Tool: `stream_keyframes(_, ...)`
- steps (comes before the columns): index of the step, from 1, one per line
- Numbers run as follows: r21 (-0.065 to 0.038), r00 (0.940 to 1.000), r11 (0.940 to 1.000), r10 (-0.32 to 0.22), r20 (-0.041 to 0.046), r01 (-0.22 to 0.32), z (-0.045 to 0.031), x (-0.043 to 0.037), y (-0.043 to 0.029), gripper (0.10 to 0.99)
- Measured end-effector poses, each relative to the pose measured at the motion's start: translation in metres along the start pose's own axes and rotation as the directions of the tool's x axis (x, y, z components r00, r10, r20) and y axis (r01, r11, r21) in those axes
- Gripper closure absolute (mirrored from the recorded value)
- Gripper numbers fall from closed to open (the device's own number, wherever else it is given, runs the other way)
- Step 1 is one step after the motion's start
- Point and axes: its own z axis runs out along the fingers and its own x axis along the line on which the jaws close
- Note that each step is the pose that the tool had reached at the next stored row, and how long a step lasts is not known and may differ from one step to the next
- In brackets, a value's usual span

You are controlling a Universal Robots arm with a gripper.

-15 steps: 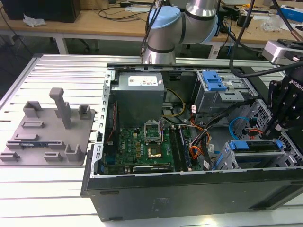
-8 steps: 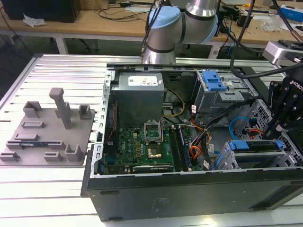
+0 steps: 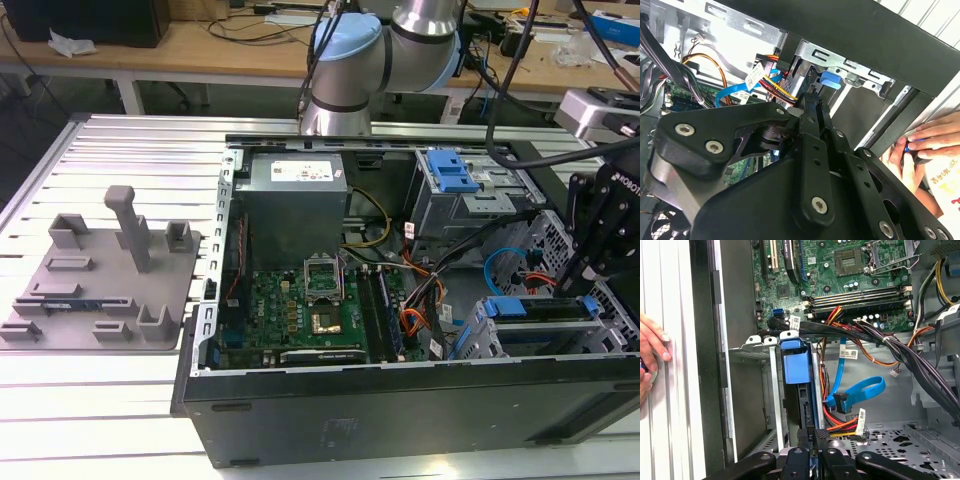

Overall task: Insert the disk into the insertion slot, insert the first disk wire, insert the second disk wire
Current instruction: 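Insert the first disk wire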

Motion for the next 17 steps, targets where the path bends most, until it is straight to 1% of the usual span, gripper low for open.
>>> stream_keyframes(17, -0.001, 1.0, 1.0, 0.0, -0.0003, 0.0, 0.0026, -0.0001, 0.0003, 0.922)
